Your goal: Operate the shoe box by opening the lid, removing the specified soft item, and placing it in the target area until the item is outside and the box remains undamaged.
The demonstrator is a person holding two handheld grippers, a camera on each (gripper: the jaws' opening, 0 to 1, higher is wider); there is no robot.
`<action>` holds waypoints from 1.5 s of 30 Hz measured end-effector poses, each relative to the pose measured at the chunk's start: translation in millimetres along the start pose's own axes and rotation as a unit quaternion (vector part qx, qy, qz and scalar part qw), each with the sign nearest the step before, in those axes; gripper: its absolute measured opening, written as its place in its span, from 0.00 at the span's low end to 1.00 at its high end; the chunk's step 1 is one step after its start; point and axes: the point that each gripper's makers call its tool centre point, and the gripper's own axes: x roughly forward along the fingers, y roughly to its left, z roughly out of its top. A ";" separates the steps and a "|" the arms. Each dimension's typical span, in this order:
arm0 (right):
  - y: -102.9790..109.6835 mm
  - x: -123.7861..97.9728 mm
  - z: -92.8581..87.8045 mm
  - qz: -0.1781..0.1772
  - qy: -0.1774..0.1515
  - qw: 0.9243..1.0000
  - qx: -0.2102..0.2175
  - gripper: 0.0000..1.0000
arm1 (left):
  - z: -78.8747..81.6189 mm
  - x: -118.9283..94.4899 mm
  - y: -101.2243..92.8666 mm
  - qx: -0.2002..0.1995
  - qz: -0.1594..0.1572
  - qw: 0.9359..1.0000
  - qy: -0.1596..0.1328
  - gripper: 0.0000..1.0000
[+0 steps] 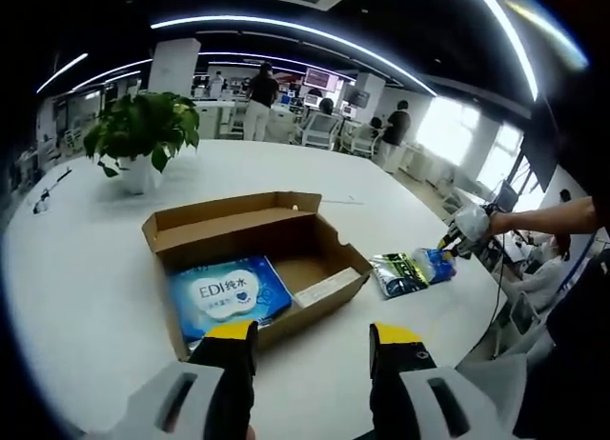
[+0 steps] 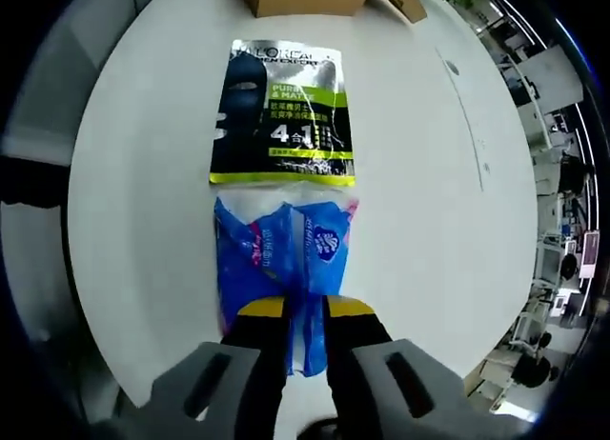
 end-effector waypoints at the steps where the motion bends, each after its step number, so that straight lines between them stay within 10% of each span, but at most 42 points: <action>1: -0.6 0.8 -1.0 0.000 0.000 1.000 0.001 0.15 | -0.3 -0.3 1.0 0.000 -0.001 1.000 0.000 0.47; 17: 8.4 -22.3 -3.0 -0.009 -0.027 0.992 0.123 0.16 | -5.8 -6.5 7.4 -0.025 -0.016 1.000 -0.011 0.47; 26: 7.8 -31.3 -14.8 -0.030 -0.066 0.968 0.240 0.17 | -7.0 -10.5 7.5 -0.023 -0.028 0.999 -0.014 0.47; 38: 6.0 -62.6 23.8 -0.053 -0.176 0.909 0.375 0.24 | -18.1 -22.4 10.1 -0.027 -0.032 0.999 -0.019 0.47; 45: 5.1 -73.4 66.5 -0.055 -0.197 0.908 0.367 0.25 | -21.1 -32.4 18.8 -0.029 -0.034 0.999 -0.021 0.47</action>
